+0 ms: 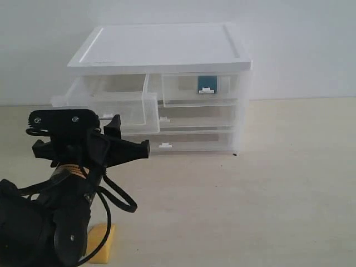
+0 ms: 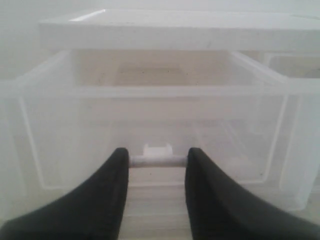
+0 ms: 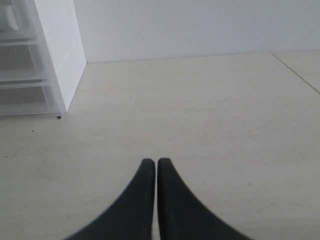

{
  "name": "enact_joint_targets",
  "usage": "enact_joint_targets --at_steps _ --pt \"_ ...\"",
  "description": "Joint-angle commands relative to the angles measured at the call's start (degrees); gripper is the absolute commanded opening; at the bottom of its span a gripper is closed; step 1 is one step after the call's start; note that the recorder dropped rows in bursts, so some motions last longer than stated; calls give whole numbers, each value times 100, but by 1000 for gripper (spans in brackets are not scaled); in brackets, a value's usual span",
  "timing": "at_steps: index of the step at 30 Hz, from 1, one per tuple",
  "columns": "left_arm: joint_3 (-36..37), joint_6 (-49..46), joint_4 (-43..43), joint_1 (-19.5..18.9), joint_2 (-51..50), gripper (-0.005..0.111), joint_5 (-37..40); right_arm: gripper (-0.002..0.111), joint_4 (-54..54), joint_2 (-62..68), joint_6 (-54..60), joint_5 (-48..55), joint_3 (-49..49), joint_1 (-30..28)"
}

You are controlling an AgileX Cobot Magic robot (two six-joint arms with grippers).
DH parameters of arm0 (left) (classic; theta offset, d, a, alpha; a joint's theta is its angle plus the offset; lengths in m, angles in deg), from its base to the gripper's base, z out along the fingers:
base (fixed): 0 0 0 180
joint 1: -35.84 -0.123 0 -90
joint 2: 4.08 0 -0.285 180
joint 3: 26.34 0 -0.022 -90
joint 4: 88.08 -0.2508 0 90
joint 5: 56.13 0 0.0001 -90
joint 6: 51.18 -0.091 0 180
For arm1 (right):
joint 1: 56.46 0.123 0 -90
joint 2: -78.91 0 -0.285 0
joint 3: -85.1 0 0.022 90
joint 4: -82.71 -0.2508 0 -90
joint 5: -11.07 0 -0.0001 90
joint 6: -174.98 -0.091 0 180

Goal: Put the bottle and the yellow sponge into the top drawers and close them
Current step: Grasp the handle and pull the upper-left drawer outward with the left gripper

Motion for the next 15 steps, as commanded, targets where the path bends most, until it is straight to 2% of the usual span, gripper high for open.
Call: enact_joint_targets --at_steps 1,5,15 --pt "72 6 596 308 176 4 -124 0 -5 -32 18 -9 22 -25" --pt "72 -122 760 454 215 4 -124 0 -5 -32 18 -9 22 -25" --pt "72 -122 709 507 215 4 -124 0 -5 -32 18 -9 22 -25"
